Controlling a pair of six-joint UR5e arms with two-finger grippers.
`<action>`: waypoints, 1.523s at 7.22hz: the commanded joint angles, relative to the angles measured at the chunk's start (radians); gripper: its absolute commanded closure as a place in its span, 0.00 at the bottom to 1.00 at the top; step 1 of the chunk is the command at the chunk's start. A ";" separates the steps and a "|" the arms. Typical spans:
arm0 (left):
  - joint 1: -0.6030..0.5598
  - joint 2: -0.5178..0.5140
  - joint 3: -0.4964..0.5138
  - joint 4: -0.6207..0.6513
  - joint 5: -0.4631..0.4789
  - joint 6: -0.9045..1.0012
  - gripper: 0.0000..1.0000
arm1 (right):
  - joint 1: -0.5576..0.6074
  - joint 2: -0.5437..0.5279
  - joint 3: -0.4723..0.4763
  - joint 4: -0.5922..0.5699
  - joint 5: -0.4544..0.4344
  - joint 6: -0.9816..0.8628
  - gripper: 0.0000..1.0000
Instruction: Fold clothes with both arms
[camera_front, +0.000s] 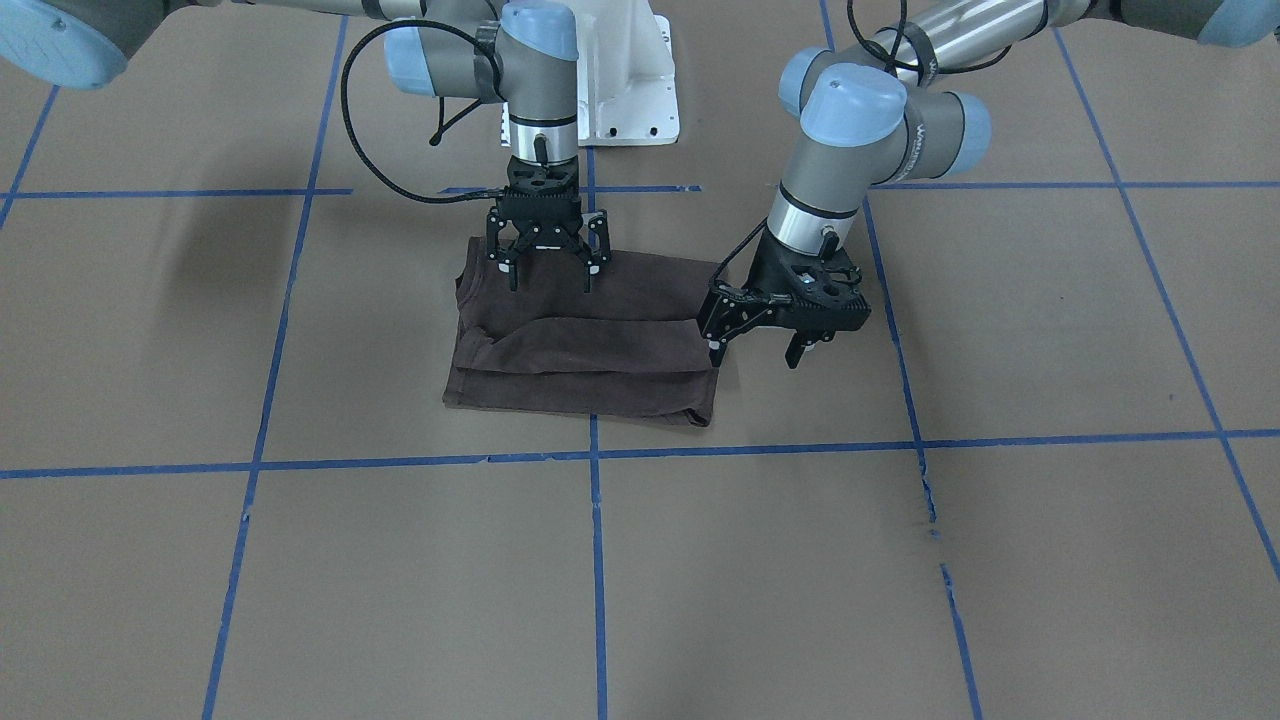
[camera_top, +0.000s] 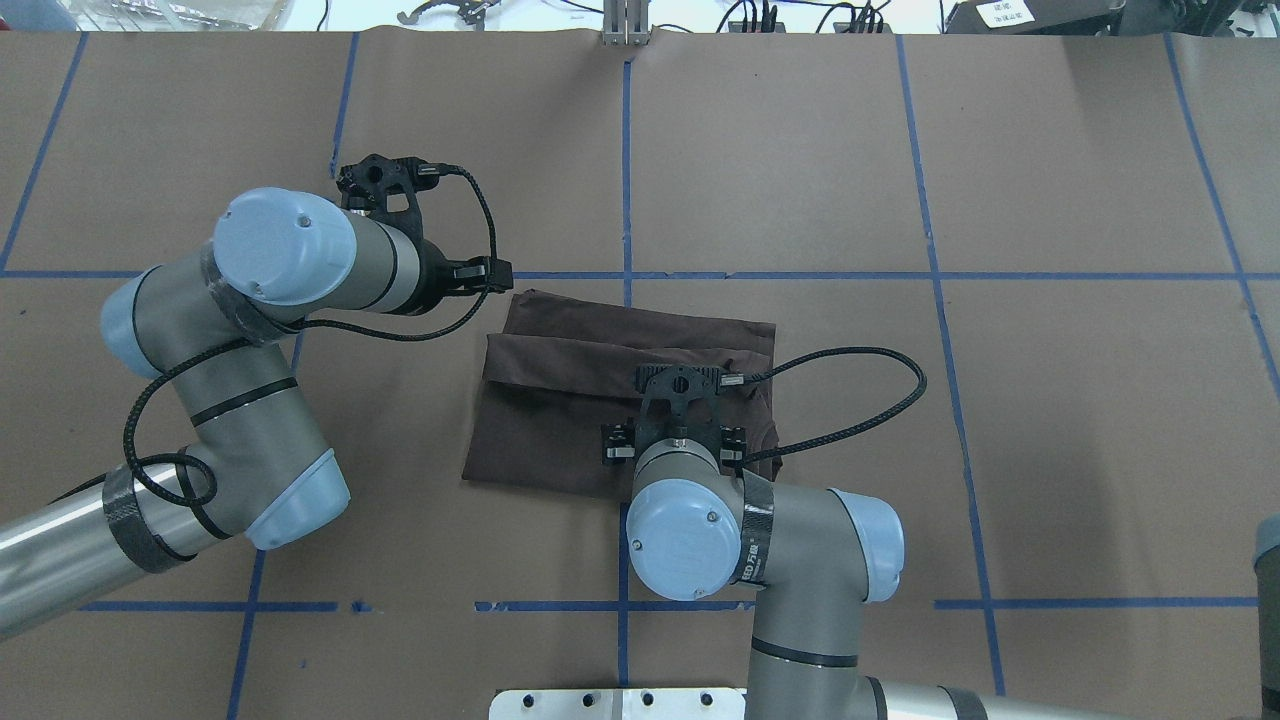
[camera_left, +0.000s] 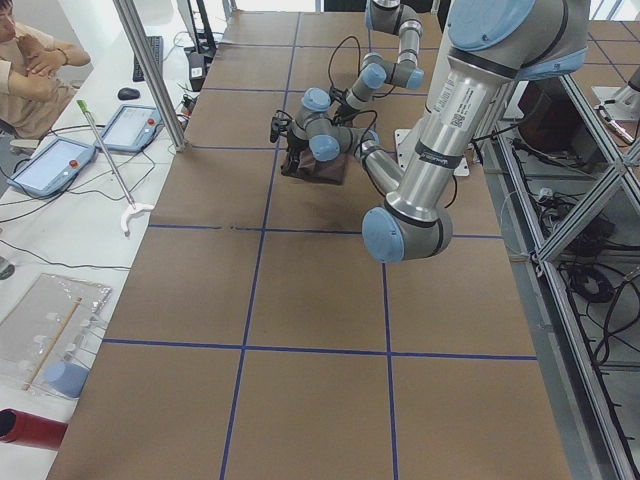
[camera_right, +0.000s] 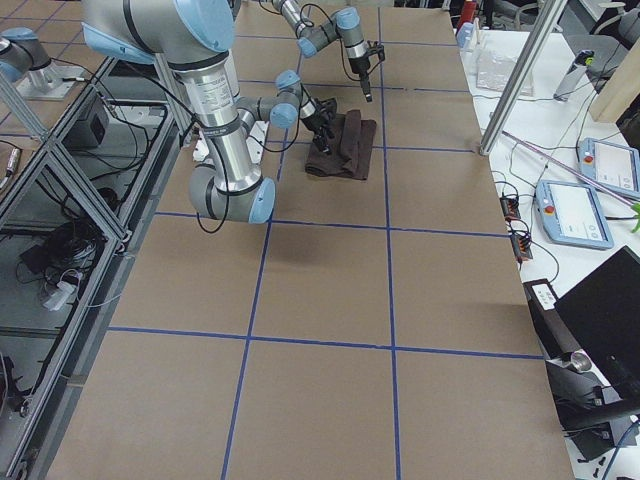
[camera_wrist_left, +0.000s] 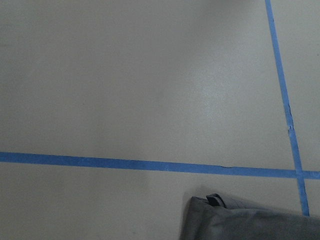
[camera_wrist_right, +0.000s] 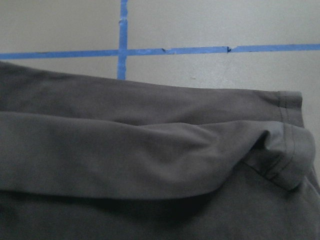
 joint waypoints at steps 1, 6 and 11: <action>-0.001 0.001 -0.001 0.000 -0.002 0.000 0.00 | 0.010 0.000 -0.038 0.000 -0.007 -0.098 0.00; -0.001 0.002 -0.002 0.000 -0.001 0.000 0.00 | 0.093 0.011 -0.096 0.009 -0.003 -0.124 0.00; 0.002 0.004 -0.004 0.000 -0.001 -0.011 0.00 | 0.321 0.169 -0.383 0.012 0.101 -0.162 0.00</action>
